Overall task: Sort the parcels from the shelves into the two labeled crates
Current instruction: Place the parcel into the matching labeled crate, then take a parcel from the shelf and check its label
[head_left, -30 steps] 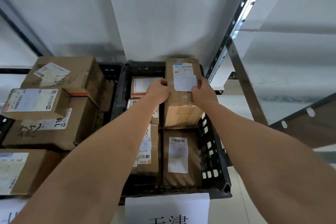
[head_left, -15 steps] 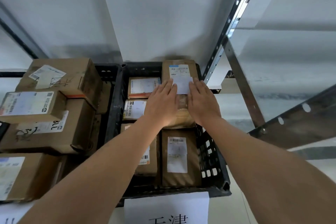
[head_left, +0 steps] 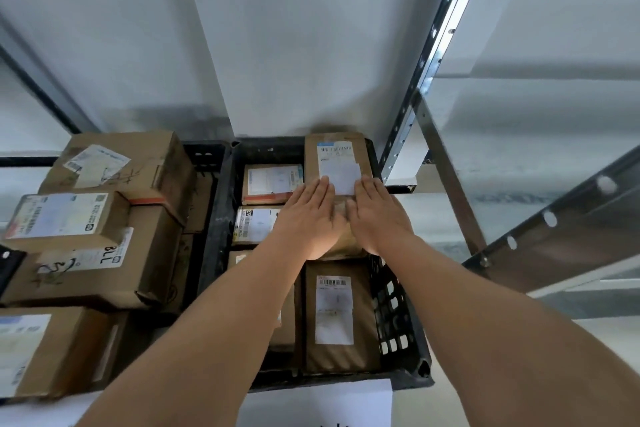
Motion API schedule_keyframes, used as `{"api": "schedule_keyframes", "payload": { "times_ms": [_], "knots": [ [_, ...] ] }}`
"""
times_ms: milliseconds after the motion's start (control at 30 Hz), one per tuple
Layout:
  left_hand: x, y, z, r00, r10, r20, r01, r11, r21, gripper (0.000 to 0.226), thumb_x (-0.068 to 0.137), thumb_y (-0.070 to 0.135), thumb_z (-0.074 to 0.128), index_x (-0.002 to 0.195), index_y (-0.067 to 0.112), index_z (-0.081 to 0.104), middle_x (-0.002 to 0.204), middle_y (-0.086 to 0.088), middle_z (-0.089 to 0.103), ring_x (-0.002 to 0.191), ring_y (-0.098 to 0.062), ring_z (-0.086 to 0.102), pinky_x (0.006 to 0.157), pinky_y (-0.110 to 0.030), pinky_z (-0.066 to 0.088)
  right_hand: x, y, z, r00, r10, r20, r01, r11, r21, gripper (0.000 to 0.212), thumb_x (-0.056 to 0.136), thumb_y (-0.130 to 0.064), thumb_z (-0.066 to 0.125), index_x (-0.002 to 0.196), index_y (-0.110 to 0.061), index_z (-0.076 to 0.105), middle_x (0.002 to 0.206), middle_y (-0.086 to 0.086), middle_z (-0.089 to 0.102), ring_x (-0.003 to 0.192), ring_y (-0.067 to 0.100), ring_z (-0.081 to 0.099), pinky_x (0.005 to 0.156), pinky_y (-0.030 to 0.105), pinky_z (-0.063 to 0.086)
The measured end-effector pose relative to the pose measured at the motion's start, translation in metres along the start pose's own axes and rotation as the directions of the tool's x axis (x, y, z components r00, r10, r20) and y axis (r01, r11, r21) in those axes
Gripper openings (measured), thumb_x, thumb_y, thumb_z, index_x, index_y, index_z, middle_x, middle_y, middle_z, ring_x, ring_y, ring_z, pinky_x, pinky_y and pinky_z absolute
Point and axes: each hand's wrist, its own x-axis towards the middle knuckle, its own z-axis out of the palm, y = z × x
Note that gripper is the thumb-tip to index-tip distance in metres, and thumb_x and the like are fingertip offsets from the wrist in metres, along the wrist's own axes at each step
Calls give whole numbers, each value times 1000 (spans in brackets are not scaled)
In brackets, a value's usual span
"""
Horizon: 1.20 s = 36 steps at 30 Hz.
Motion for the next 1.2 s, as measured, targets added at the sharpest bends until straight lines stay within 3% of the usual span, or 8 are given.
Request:
{"api": "schedule_keyframes", "payload": {
  "times_ms": [200,400,633,733,933,1200],
  "knots": [
    [-40,8,-82,994,-98,-42,99,995,17,72,104,54,10,158,12,-11,166,-6,-18,153,-20,-17,125,-40,-10,-43,-28,-85,997,64,49,-64,998,-3,59,108,-41,18,161,-22,0,169,-1,-9,154,20,-17,126,47,2],
    [-131,17,-226,971,-194,-138,197,980,7,71,105,54,20,160,19,-5,167,-7,-16,154,-25,-14,125,-46,-9,-120,-71,-228,993,102,52,-99,993,-67,62,106,-47,17,161,-25,-1,169,0,-7,153,24,-18,123,54,-5],
    [-257,50,-414,971,-193,-144,201,979,44,72,102,61,7,158,22,-15,165,-5,-25,153,-25,-19,123,-48,-12,-237,-136,-420,995,99,-7,-99,995,4,62,105,-46,17,161,-24,1,169,1,-5,154,22,-17,124,52,-5],
    [-308,71,-489,966,-185,-182,195,980,39,72,101,62,6,157,24,-18,164,-3,-28,152,-23,-22,122,-47,-16,-291,-155,-498,991,112,-68,-111,994,21,61,106,-46,16,161,-25,-2,169,0,-6,154,21,-17,124,51,-6],
    [-381,121,-616,914,-97,-394,128,990,54,72,101,63,7,159,25,-14,165,-3,-22,154,-23,-17,123,-46,-15,-381,-164,-625,957,104,-270,-100,995,26,62,106,-50,18,161,-24,1,169,1,0,155,23,-8,125,51,2],
    [-456,214,-700,835,-8,-550,90,989,121,83,89,66,-5,160,23,-6,168,-8,-11,155,-27,-6,122,-49,-9,-482,-121,-713,898,62,-435,-42,998,54,62,106,-52,21,160,-25,7,169,2,8,155,24,1,124,50,12]
  ]
}}
